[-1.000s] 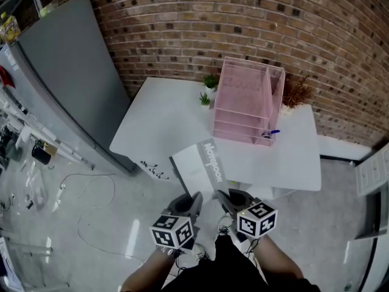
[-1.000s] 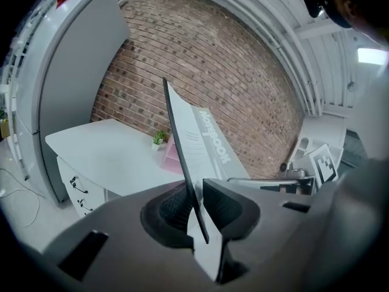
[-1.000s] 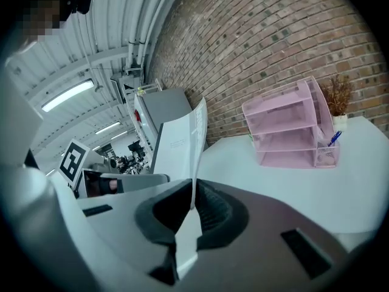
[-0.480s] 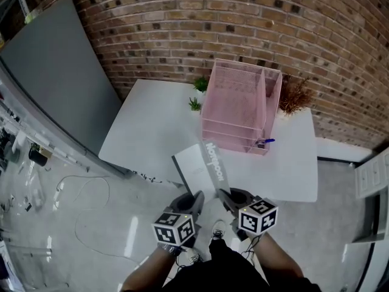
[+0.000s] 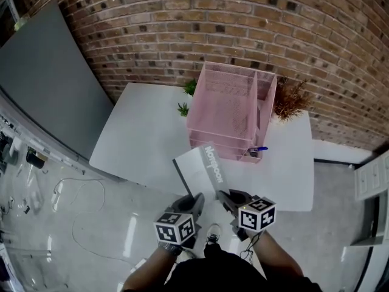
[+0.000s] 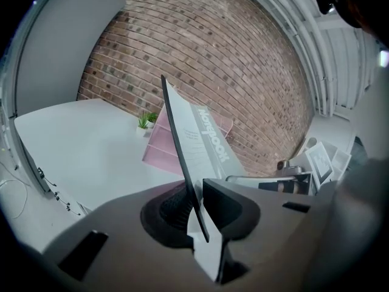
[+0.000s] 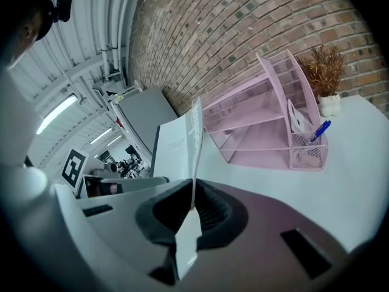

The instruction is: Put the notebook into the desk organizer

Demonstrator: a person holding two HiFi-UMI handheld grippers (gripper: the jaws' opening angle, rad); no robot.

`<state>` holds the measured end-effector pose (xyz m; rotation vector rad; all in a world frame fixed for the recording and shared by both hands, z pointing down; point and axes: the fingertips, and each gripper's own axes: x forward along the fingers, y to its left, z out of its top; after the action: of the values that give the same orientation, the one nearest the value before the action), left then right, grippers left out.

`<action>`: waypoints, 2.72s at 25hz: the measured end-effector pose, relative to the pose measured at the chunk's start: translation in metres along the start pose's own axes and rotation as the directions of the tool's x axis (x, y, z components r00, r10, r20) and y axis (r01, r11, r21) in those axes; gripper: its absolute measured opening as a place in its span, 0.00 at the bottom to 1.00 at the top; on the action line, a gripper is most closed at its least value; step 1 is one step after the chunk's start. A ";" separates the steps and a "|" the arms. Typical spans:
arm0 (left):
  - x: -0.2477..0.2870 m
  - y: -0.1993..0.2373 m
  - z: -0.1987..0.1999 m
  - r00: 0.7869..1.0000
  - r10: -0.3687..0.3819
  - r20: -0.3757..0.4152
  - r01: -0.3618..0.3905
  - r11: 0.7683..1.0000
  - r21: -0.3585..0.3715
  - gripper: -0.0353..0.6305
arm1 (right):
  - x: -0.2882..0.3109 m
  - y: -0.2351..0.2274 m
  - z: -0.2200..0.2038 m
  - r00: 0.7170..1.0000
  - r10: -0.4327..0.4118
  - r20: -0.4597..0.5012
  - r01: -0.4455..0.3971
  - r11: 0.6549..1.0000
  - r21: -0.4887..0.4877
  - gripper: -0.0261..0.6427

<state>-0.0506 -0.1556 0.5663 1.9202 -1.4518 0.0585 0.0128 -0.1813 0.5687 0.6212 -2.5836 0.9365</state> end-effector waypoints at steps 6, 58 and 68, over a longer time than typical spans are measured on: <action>0.029 -0.004 -0.003 1.000 0.000 -0.025 0.000 1.000 -0.013 0.13 | -0.001 -0.030 0.002 1.000 0.009 -0.029 -0.008 0.999 0.037 0.06; 0.105 0.027 0.108 0.947 -0.293 -0.130 0.321 0.872 0.370 0.20 | 0.066 -0.099 0.111 0.937 -0.243 0.251 0.107 0.884 0.456 0.06; 0.139 0.019 0.117 0.937 -0.314 -0.153 0.349 0.820 0.453 0.20 | 0.073 -0.110 0.124 0.920 -0.281 0.272 0.133 0.879 0.457 0.06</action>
<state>-0.0591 -0.3371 0.5495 2.5211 -1.0955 0.3471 -0.0130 -0.3610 0.5668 1.2530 -2.5142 1.4498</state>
